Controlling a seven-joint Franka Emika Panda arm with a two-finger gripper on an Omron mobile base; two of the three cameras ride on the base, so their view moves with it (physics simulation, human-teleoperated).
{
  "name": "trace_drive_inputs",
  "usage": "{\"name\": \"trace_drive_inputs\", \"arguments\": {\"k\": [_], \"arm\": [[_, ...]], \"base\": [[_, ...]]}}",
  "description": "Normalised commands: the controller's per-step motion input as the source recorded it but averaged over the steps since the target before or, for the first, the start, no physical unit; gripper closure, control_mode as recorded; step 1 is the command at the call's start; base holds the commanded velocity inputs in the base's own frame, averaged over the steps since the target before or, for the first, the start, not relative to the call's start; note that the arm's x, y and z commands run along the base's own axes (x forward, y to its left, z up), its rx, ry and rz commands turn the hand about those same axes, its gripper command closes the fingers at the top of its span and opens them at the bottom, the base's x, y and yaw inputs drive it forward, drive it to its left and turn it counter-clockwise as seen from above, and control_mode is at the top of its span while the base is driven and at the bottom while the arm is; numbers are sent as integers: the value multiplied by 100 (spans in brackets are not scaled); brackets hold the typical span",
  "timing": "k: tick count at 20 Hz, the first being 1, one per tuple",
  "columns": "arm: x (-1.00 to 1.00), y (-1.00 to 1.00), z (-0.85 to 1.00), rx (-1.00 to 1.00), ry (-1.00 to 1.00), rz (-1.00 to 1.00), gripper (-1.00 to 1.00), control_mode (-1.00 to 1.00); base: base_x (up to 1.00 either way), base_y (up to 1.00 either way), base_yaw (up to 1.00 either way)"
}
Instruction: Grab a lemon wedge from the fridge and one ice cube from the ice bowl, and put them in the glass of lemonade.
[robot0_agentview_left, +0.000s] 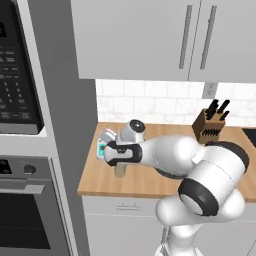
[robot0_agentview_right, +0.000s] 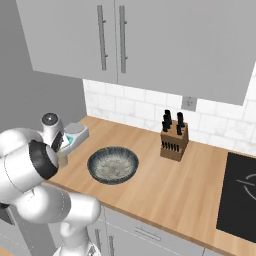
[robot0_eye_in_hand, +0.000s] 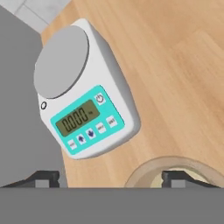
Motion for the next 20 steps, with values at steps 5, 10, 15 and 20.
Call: {"name": "trace_drive_inputs", "arguments": {"k": [5, 10, 15, 20], "arm": [[-4, 0, 17, 0, -6, -3, -100, -100], [0, 0, 24, 0, -4, -2, -100, -100], [-6, 0, 40, 0, -3, -1, -100, -100], [-41, -13, 38, 0, -3, 0, -100, -100]], "base": [[0, 0, 0], [0, 0, 0], [0, 0, 0], [0, 0, 0]]}}
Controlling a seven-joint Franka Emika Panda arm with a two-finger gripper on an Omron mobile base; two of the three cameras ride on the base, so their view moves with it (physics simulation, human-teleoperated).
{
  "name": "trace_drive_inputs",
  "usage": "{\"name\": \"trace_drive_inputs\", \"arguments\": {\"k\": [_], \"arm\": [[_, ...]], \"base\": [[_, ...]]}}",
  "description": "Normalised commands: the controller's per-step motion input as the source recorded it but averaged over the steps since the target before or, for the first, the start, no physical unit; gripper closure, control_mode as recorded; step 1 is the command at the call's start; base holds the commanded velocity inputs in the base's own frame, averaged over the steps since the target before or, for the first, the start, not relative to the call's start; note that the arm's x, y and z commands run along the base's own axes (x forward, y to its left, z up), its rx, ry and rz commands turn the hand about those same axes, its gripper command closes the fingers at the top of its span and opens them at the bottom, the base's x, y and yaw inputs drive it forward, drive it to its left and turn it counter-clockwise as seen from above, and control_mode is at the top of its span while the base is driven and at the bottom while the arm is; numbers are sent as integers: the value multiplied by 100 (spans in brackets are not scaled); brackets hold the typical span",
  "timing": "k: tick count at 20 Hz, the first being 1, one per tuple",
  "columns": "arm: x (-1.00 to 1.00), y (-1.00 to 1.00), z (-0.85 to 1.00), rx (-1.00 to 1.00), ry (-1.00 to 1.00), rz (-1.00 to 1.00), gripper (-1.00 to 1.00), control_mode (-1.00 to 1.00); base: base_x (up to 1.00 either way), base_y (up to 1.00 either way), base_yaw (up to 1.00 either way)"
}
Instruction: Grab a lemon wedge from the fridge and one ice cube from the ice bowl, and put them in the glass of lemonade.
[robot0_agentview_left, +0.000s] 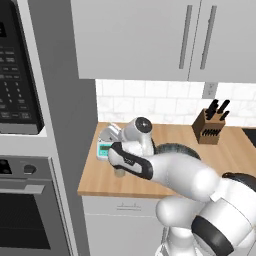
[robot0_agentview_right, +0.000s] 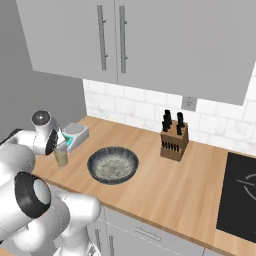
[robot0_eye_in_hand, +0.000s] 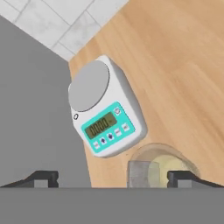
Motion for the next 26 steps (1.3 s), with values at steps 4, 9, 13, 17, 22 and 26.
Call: {"name": "trace_drive_inputs", "arguments": {"k": [4, 9, 13, 17, 22, 26], "arm": [[-71, -36, 24, 0, -1, -1, -100, -100], [-85, -37, 30, 0, 0, -2, -100, -100], [-56, -4, 38, 0, 0, 0, -100, -100], [-52, 0, 55, 0, -1, 0, -100, -100], [-69, -3, 45, 0, 2, 0, -100, -100], [-64, -42, 40, -9, 2, 19, -100, -100]], "base": [[0, 0, 0], [0, 0, 0], [0, 0, 0], [0, 0, 0], [0, 0, 0], [0, 0, 0]]}}
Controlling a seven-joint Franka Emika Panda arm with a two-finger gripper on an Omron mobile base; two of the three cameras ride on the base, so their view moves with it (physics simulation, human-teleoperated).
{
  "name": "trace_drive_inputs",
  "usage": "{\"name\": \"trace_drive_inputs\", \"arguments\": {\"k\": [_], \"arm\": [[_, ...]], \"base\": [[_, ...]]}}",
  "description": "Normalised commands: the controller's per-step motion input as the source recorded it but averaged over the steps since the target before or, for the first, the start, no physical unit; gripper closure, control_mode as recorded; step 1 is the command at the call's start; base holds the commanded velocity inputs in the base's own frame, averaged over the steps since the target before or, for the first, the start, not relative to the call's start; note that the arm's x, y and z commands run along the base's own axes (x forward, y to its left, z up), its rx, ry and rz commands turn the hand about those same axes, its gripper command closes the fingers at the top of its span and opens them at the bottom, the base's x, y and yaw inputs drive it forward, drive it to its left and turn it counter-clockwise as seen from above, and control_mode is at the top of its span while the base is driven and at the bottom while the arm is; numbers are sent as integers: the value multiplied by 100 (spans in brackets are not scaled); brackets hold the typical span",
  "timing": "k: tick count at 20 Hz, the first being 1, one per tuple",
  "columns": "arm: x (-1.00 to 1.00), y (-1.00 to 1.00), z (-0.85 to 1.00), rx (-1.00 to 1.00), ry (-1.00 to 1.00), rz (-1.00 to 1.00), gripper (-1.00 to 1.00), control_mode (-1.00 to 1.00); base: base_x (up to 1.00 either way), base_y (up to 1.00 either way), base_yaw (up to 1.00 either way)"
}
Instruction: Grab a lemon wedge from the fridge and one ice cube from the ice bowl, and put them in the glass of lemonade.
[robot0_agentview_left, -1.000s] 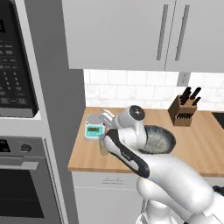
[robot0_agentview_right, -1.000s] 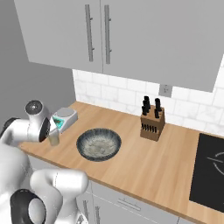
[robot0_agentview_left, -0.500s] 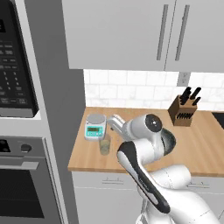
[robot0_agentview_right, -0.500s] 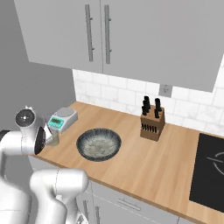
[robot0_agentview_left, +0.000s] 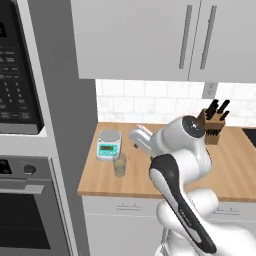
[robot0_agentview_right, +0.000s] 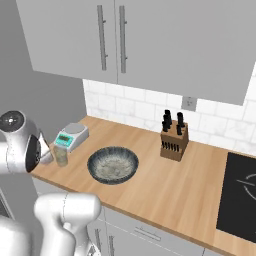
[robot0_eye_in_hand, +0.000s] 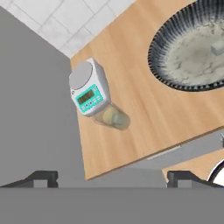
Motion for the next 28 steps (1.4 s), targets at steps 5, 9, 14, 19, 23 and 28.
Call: {"name": "trace_drive_inputs", "arguments": {"k": [5, 9, 14, 19, 23, 28], "arm": [[-64, -100, 3, -11, 0, 32, -100, -100], [-59, -100, 0, -13, 0, 32, -100, -100], [-59, -75, -29, -14, 6, 21, -100, -100], [-39, -14, -29, -16, 4, 8, -100, -100], [0, 19, 0, -8, 0, 7, -100, -100], [21, 2, 0, 0, 0, 0, -100, -100]], "base": [[0, 0, 0], [0, 0, 0], [0, 0, 0], [0, 0, 0], [0, 0, 0], [0, 0, 0]]}}
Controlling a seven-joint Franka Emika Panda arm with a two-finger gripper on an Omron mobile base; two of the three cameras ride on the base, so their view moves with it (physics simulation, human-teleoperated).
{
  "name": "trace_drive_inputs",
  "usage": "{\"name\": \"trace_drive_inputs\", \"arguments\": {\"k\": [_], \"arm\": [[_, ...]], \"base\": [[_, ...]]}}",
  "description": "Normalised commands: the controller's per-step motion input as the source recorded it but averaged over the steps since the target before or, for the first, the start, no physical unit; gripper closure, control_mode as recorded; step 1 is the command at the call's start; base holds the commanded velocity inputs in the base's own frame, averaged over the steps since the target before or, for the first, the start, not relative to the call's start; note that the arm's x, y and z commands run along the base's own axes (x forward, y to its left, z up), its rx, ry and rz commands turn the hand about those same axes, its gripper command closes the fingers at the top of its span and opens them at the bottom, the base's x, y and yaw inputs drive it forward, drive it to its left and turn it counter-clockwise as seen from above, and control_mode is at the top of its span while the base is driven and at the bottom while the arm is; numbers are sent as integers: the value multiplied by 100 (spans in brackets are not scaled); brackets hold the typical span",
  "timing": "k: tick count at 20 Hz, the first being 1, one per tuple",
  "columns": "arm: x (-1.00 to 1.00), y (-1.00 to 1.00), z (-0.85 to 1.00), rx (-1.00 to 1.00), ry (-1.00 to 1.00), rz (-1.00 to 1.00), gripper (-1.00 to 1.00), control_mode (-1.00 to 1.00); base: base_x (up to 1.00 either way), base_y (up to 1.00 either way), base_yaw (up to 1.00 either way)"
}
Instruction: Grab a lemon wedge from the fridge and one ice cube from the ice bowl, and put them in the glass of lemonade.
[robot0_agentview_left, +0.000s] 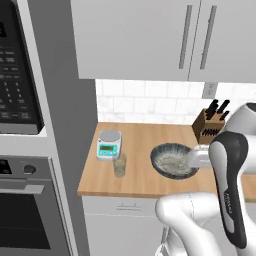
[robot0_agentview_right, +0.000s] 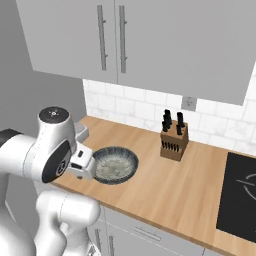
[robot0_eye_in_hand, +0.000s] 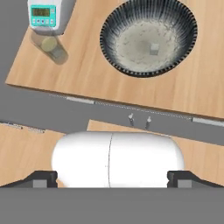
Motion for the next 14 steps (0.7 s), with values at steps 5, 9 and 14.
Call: {"name": "trace_drive_inputs", "arguments": {"k": [5, 9, 14], "arm": [[-1, 0, -6, 0, -1, -2, -100, 100], [0, 0, 0, 0, 0, 0, -100, 100], [0, 0, 0, 0, 0, 0, -100, 100]], "base": [[-46, 0, -3], [-100, 14, -4], [-47, 79, -11]]}}
